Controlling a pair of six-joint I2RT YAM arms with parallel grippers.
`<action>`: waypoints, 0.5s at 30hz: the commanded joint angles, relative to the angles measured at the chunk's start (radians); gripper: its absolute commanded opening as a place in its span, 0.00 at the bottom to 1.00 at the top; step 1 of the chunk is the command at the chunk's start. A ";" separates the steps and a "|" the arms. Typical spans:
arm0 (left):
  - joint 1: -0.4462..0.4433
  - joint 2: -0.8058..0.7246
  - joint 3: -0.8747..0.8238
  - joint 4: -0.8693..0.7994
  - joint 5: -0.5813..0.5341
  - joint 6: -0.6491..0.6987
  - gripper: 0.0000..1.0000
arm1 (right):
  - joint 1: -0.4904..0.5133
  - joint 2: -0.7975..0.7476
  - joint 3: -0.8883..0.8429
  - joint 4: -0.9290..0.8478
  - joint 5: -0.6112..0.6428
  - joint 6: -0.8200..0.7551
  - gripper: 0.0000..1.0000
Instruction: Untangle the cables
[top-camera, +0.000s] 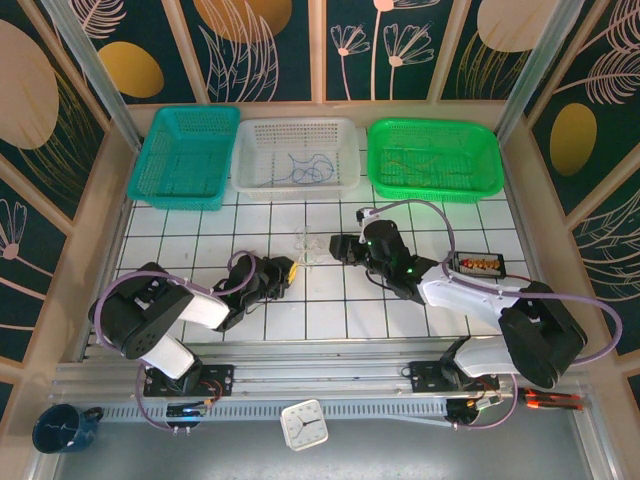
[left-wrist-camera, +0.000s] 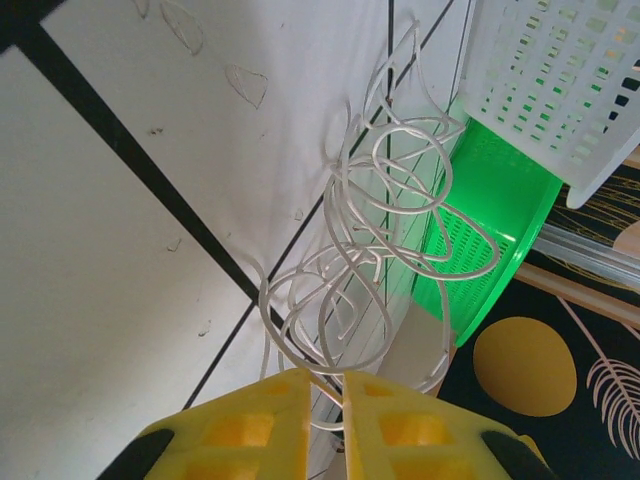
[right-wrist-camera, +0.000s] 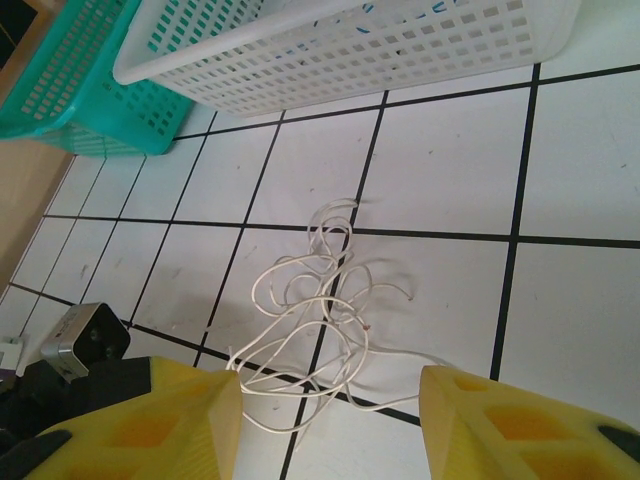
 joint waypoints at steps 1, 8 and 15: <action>-0.006 -0.012 0.017 0.028 -0.019 -0.018 0.12 | 0.007 -0.024 -0.010 0.009 0.023 0.006 0.50; -0.008 -0.070 0.033 -0.052 -0.039 0.033 0.03 | 0.007 -0.025 -0.009 0.012 0.020 0.009 0.50; -0.007 -0.143 0.072 -0.180 -0.050 0.144 0.00 | 0.007 -0.028 0.002 0.009 0.008 0.006 0.50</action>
